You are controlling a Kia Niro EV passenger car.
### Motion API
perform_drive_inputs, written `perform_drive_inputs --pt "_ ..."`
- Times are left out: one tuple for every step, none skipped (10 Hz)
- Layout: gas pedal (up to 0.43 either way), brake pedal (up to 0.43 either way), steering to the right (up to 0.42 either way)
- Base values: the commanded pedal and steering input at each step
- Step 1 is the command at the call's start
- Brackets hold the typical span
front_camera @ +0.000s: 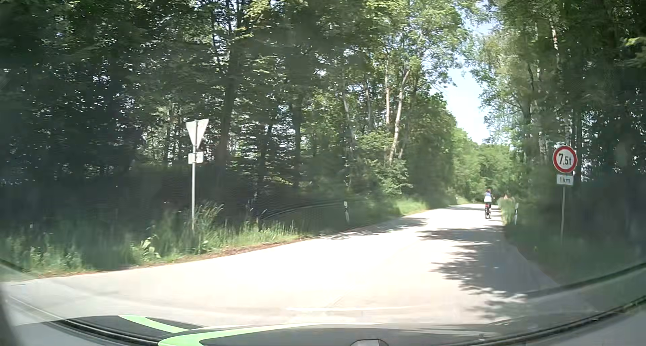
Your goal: Follow the waypoints while adhering to traffic rules and regulations
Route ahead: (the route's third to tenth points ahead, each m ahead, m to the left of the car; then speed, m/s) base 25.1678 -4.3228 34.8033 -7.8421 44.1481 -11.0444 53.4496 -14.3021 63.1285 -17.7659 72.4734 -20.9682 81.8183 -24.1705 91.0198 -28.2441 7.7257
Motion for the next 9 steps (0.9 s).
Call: perform_drive_inputs --pt "0.280 0.000 0.158" --pt "0.280 0.000 0.152" --pt "0.280 0.000 0.142" --pt "0.280 0.000 0.132" --pt "0.280 0.000 0.126" --pt "0.287 0.000 0.116" --pt "0.287 0.000 0.103" --pt "0.287 0.000 0.092" --pt "0.287 0.000 0.080"
